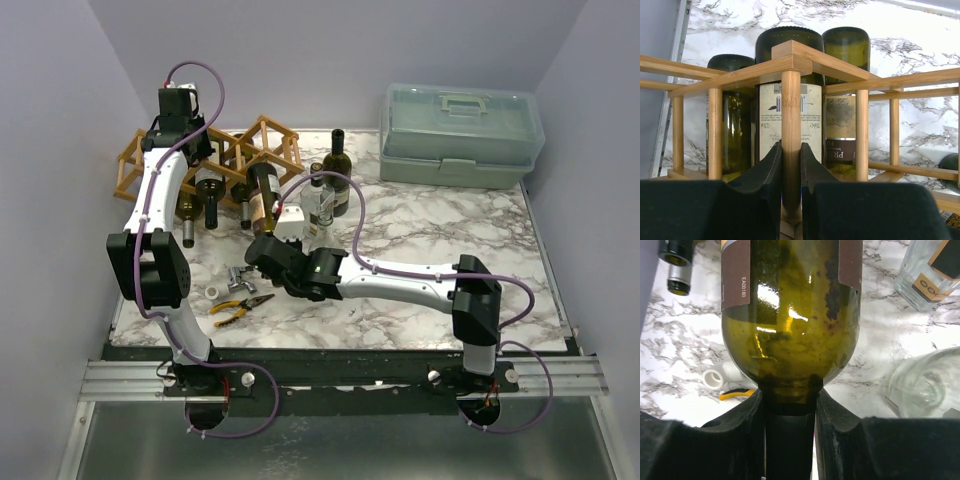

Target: Put the wine bottle on the wine rack

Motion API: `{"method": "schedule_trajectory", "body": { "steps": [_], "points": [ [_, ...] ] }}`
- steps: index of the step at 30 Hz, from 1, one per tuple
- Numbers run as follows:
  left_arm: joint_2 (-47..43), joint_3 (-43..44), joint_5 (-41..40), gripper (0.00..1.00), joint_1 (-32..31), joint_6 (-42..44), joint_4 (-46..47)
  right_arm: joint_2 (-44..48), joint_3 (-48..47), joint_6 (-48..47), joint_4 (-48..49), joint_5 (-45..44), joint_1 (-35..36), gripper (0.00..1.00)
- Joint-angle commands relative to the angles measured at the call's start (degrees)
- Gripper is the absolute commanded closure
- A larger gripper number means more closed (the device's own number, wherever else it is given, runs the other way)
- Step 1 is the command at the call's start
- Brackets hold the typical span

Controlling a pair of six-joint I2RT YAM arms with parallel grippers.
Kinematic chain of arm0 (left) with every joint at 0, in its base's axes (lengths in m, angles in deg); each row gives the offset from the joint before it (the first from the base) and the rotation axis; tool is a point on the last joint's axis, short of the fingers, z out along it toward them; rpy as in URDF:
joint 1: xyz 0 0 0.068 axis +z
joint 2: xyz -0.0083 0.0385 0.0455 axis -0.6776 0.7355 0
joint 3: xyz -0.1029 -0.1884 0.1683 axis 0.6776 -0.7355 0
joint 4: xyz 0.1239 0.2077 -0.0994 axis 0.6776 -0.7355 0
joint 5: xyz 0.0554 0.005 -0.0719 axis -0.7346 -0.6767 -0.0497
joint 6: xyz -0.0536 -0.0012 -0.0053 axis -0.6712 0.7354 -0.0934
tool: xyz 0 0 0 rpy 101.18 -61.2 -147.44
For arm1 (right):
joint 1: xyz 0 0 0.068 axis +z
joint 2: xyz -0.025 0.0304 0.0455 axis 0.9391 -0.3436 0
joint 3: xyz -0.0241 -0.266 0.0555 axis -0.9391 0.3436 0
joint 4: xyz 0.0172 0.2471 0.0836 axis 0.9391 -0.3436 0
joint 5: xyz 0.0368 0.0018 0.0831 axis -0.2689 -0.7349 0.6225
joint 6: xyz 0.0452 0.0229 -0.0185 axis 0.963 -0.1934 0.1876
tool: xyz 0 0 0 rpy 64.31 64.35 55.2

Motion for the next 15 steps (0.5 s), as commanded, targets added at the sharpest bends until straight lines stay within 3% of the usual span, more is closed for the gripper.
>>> {"method": "schedule_trajectory", "body": {
  "steps": [1,15],
  "points": [
    [1.2,-0.3,-2.6,1.0,0.5,1.2,-1.4,-1.1,-1.5,-0.2,3.8,-3.9,0.3,1.0],
    [1.5,-1.5,-3.8,1.0,0.5,3.4,-1.6,-8.9,-10.8,3.3,-5.7,-6.4,-1.5,1.0]
  ]
}}
